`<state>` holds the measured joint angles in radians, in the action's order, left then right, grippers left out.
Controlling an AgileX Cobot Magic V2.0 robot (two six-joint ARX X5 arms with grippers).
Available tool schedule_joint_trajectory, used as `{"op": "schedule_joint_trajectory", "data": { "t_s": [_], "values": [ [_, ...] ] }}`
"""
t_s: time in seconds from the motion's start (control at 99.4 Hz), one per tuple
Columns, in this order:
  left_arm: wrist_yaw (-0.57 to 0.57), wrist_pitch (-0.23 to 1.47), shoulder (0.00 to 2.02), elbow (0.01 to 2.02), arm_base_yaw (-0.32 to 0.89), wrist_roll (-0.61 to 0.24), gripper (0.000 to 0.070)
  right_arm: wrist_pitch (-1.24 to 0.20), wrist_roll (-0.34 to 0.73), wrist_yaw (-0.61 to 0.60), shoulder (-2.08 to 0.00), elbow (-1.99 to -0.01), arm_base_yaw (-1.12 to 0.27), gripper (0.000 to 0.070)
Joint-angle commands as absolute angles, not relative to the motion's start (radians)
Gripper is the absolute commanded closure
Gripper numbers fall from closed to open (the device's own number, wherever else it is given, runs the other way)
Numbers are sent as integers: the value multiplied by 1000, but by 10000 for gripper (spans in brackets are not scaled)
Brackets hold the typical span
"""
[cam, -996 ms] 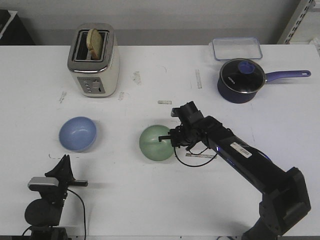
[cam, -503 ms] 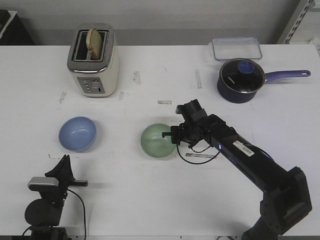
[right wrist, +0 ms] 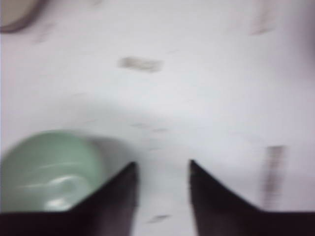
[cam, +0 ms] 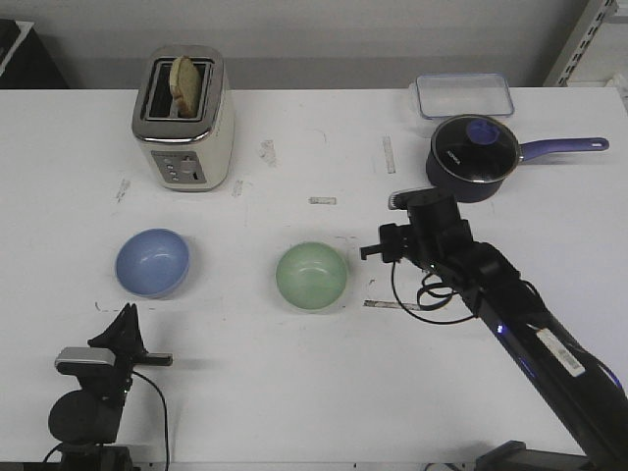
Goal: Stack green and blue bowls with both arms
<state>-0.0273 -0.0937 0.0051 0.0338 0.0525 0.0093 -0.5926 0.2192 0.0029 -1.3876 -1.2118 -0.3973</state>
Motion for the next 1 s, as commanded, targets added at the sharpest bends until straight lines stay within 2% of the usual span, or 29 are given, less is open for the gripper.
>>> {"op": "schedule_joint_trajectory", "data": {
  "t_s": [0.0,0.181,0.423,0.684,0.986],
  "values": [
    [-28,-105,3,12,52,15,699,-535,97,35,-1338,-1171,-379,700],
    [-28,-105,3,12,52,14,699,-320,-24,38,-1160,-971,-276,700],
    [-27,-105,3,12,52,14,699,-48,-23,38,-920,-686,-136,700],
    [-28,-105,3,12,52,15,699,-24,-23,38,-678,-500,-31,700],
    [-28,-105,3,12,52,15,699,-76,-23,19,-431,-437,-20,700]
  ]
}}
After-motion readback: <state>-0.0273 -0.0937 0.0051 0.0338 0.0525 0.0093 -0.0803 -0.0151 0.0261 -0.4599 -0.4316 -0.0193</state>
